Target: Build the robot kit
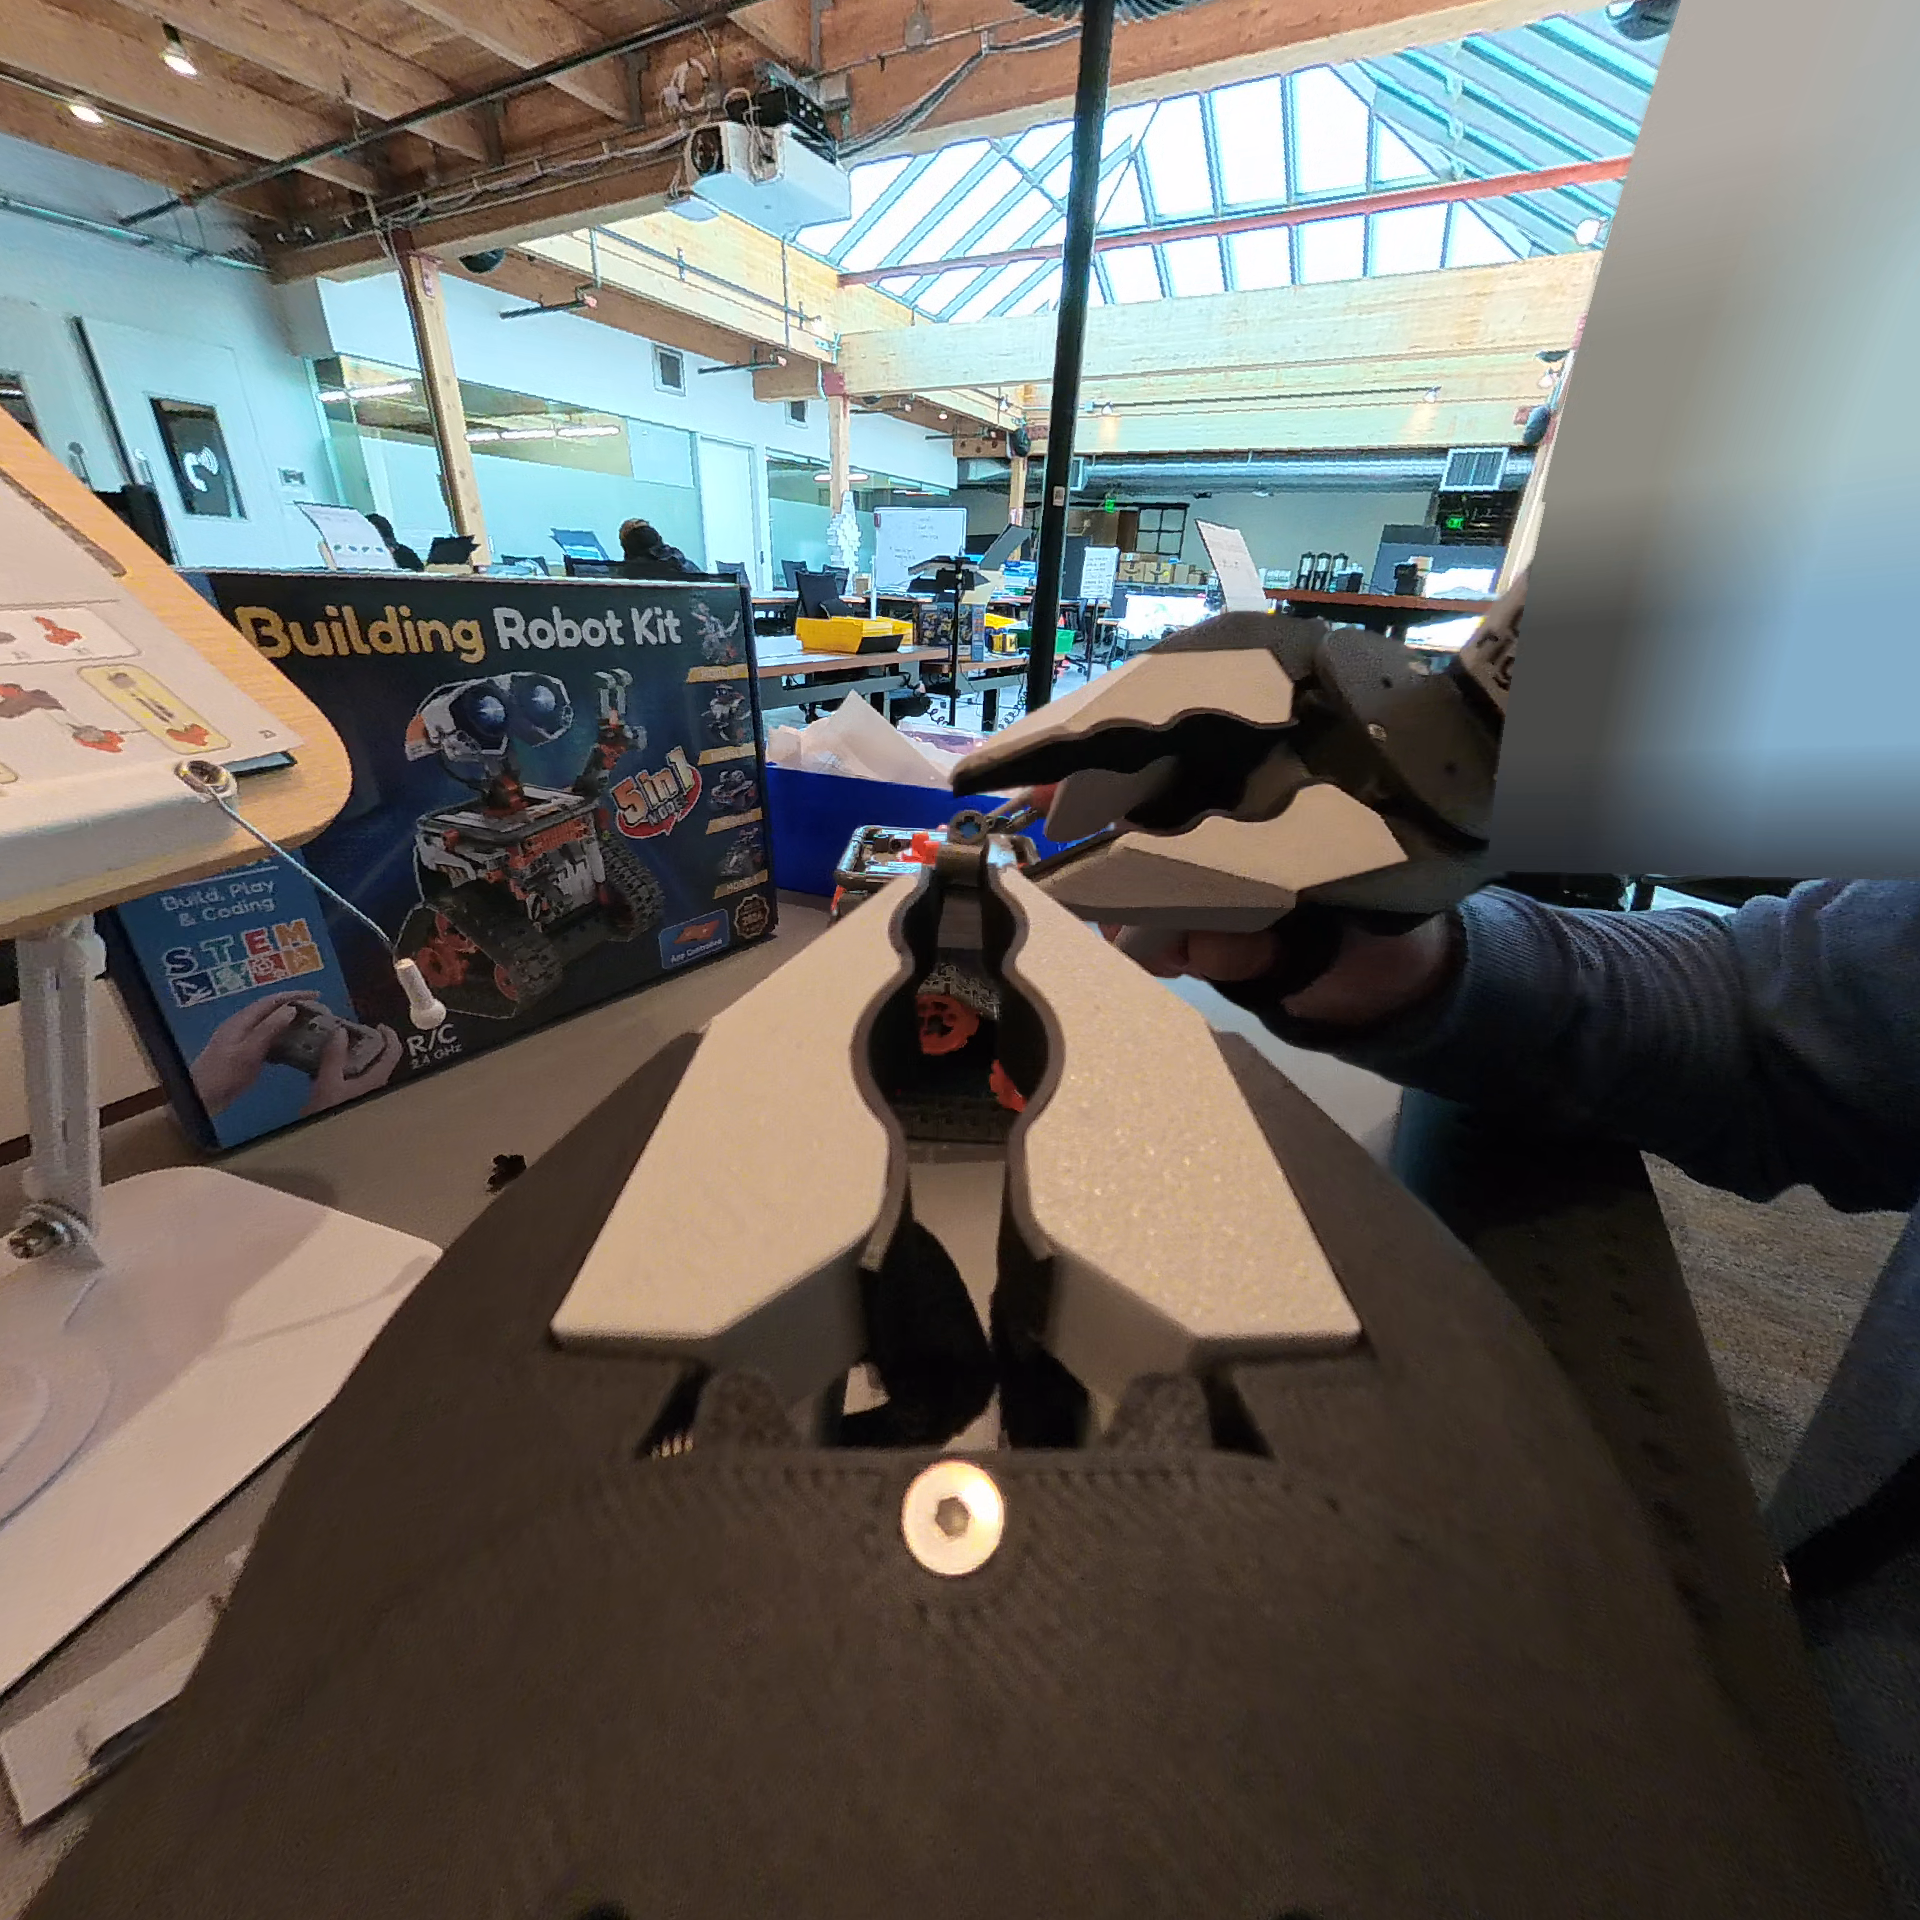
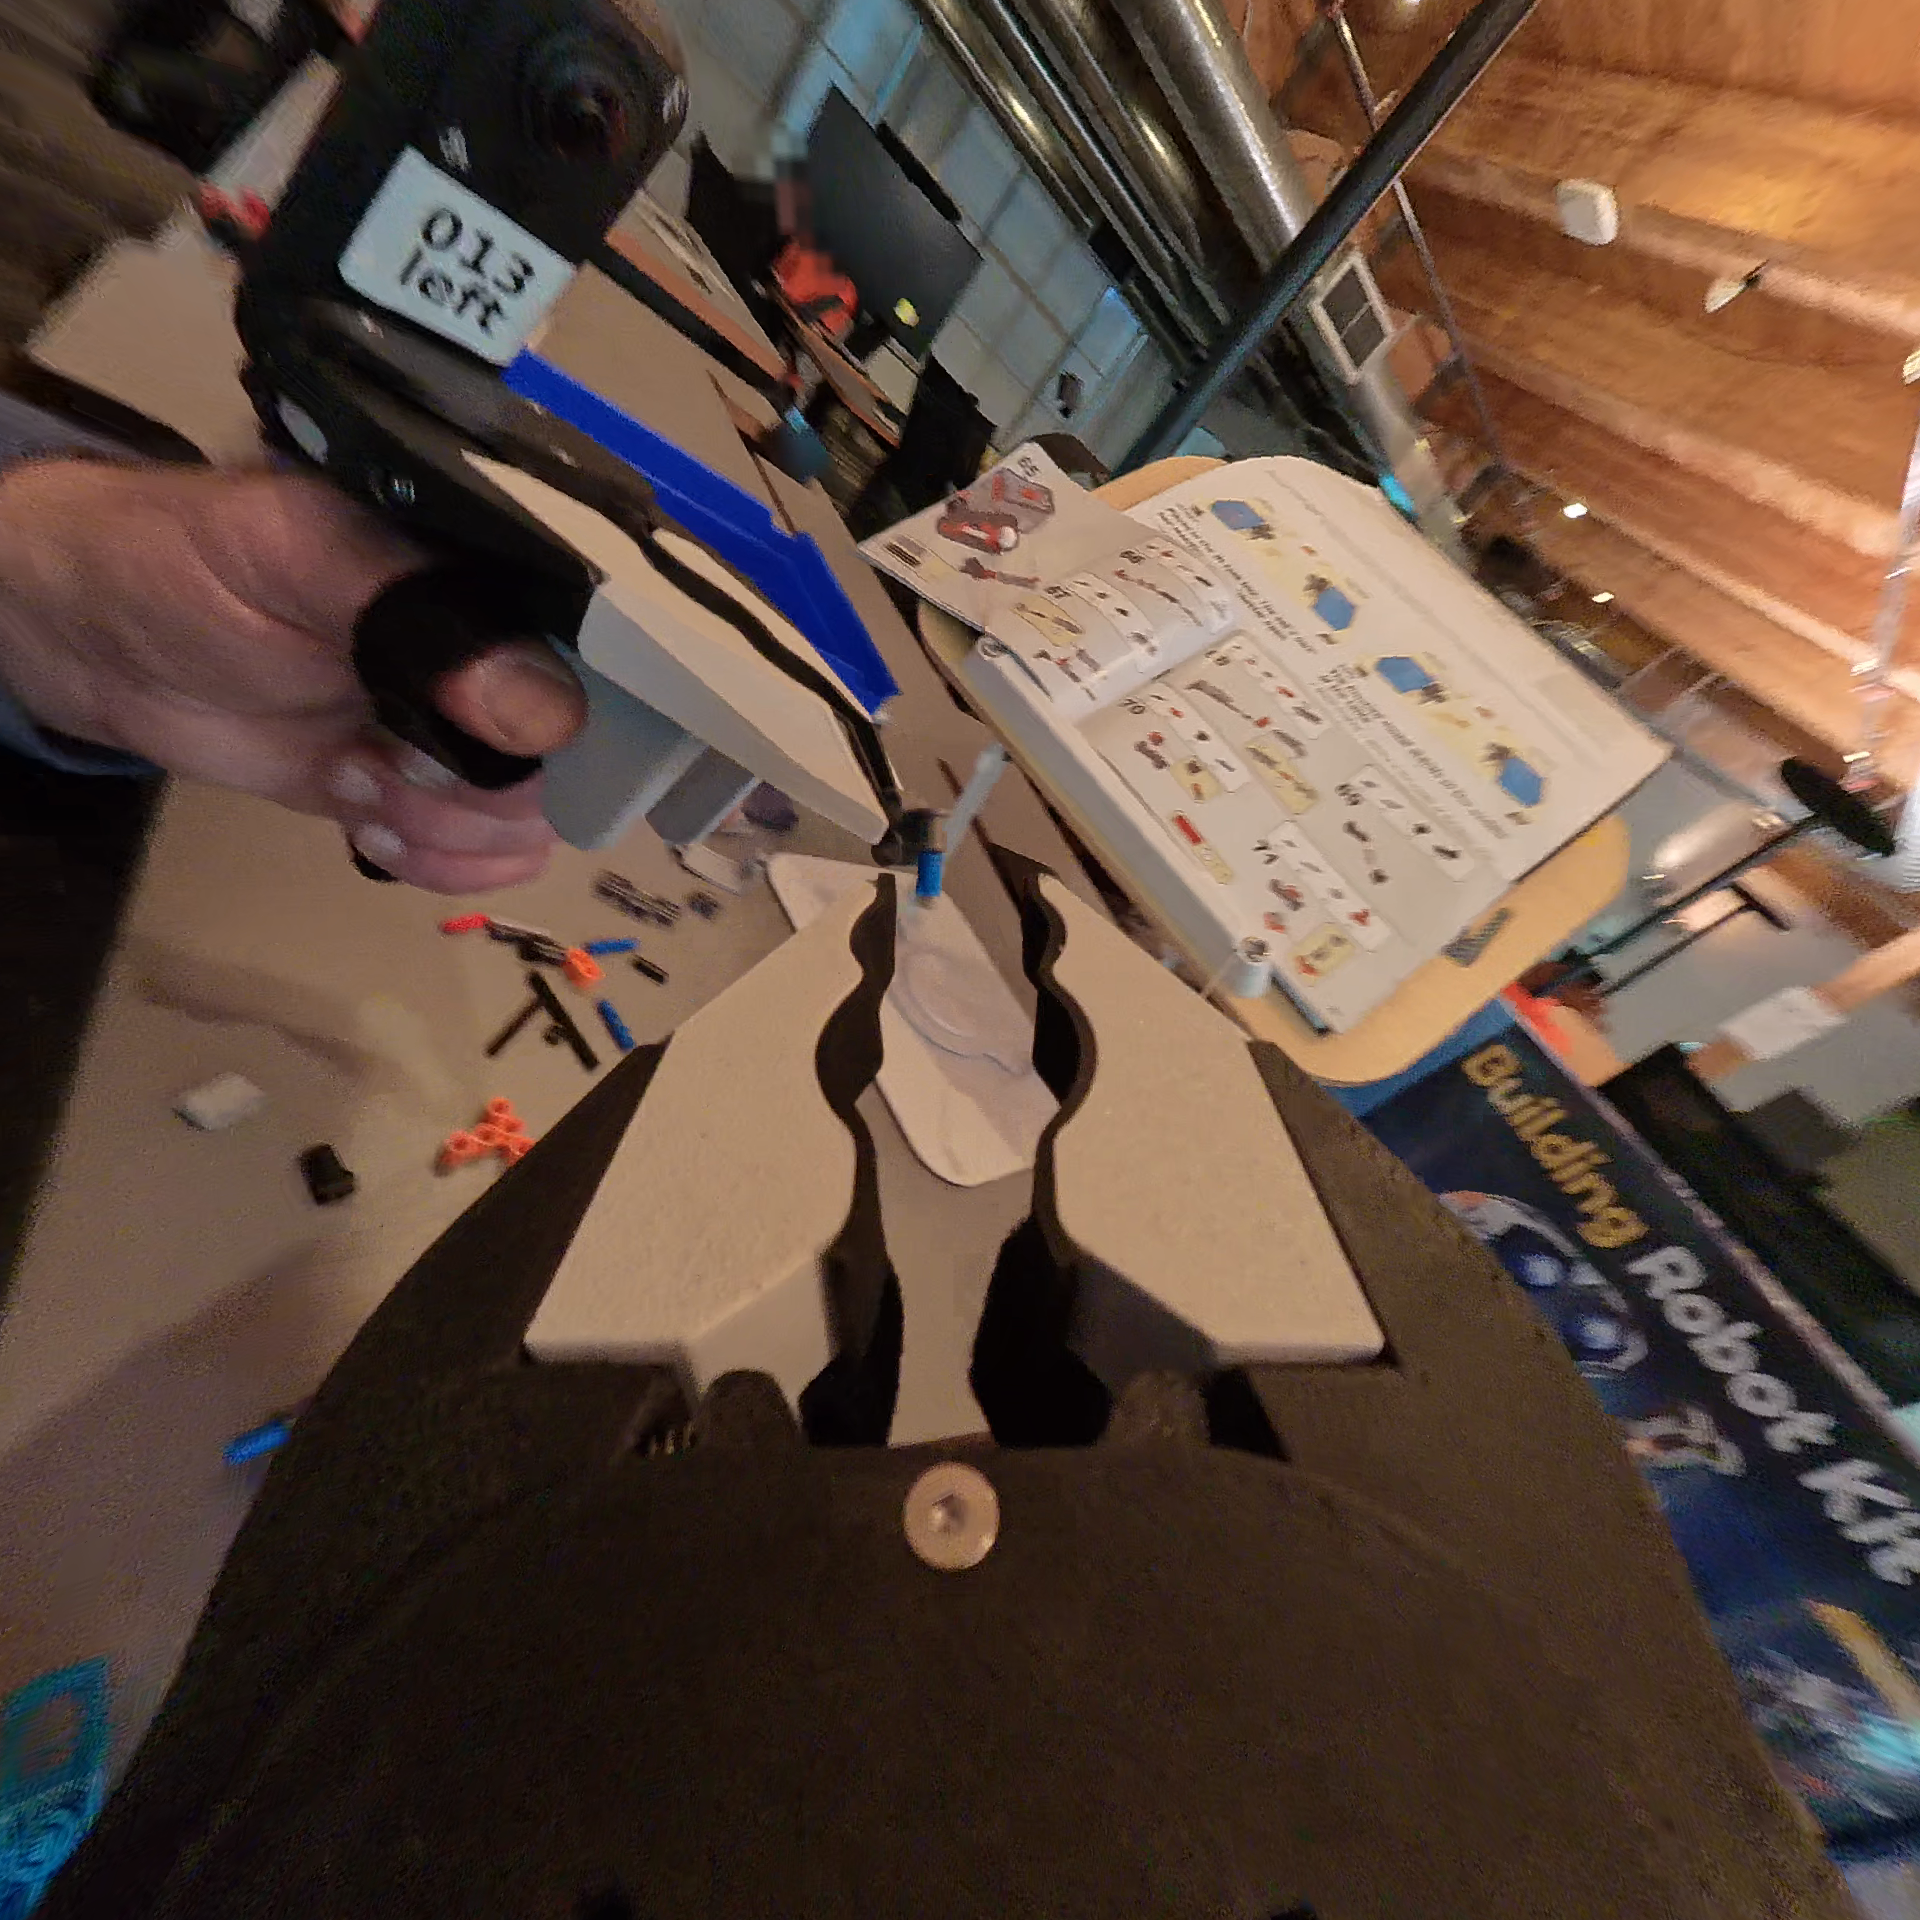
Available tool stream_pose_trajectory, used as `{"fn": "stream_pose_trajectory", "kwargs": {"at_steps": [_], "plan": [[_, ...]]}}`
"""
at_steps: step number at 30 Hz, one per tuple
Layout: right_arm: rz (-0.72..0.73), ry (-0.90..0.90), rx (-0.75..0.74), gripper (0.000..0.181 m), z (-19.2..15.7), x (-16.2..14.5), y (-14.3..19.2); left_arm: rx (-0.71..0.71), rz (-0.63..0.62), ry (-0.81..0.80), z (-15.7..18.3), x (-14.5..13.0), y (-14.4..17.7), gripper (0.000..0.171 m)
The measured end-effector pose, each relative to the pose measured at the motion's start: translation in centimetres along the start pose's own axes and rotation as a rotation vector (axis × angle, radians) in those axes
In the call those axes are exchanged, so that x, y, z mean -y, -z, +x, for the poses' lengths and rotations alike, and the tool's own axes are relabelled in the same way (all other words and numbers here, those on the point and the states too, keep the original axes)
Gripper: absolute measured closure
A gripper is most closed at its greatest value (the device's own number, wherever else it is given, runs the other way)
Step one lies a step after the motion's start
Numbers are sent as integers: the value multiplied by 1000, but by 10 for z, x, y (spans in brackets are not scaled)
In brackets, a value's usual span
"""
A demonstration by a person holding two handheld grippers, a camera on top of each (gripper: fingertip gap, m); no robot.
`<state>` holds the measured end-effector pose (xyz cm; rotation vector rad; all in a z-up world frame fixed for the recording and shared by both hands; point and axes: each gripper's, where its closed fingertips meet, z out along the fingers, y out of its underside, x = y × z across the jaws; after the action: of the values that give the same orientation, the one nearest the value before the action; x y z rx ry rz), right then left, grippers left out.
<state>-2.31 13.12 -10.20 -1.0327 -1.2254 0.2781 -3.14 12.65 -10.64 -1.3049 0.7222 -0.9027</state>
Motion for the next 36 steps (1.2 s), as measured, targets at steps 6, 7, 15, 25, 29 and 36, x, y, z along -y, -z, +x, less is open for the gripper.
{"fn": "stream_pose_trajectory", "kwargs": {"at_steps": [6,7,15,25,29,36], "plan": [[-105,153,-81,153,-4,-7,-6,31,-9,43,-4,-3,-4,166],[-122,197,-102,153,-5,-8,-7,42,-13,42,-5,-4,-5,166],[-205,308,-170,165,-3,-17,-12,81,-40,87,-2,-13,-15,166],[-47,72,3,167,-8,-8,-1,-33,-30,132,15,-8,-15,165],[25,-61,77,167,-9,-4,9,-133,-19,41,45,-1,-13,169],[80,-266,153,167,2,-6,21,-159,-42,-15,44,-2,-6,164]]}}
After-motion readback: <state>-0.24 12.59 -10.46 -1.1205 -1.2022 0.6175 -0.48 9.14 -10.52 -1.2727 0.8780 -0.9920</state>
